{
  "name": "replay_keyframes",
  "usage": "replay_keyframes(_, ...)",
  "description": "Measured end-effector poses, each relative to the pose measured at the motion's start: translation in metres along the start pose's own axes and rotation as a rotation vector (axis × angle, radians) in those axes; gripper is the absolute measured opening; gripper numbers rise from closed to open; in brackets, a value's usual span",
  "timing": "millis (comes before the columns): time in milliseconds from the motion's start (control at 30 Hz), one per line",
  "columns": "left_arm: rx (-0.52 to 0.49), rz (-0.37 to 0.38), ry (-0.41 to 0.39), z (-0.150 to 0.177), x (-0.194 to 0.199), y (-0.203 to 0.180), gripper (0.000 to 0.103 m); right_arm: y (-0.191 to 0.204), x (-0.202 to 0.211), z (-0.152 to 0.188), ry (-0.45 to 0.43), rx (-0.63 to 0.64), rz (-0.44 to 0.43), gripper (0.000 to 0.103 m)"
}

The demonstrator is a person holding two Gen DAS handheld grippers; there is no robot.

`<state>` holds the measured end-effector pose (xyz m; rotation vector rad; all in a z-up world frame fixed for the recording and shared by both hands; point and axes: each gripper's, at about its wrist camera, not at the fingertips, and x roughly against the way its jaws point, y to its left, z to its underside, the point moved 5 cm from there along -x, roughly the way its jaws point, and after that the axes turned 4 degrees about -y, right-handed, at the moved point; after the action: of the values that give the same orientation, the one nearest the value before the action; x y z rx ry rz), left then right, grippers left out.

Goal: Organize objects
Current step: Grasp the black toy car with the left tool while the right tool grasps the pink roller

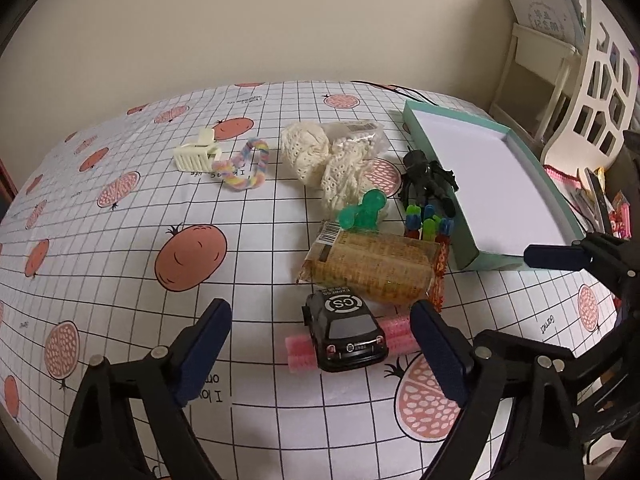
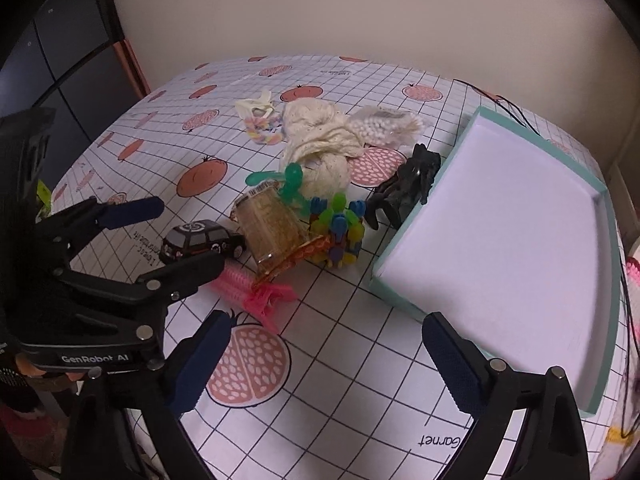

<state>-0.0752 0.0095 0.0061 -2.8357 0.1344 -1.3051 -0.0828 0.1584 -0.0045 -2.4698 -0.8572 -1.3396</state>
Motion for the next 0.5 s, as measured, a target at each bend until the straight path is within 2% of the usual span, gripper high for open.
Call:
replay_keyframes(100, 0.002, 0.014, 0.009, 0.000, -0.003, 0.000, 0.073, 0.003, -0.003, 0.001, 0.011, 0.014, -0.005, 0.093)
replay_keyframes(200, 0.017, 0.018, 0.012, 0.001, -0.004, 0.002, 0.069, 0.006, -0.005, 0.000, 0.013, 0.020, -0.015, 0.092)
replay_keyframes(300, 0.026, 0.031, 0.013, 0.001, -0.003, 0.004, 0.059, 0.012, -0.006, -0.001, 0.018, 0.038, -0.027, 0.092)
replay_keyframes(367, 0.033, 0.044, 0.016, 0.002, -0.004, 0.005, 0.057, 0.016, -0.008, -0.001, 0.023, 0.051, -0.028, 0.092)
replay_keyframes(500, 0.044, 0.041, 0.011, 0.002, -0.004, 0.007, 0.046, 0.022, -0.012, -0.002, 0.030, 0.065, -0.039, 0.092)
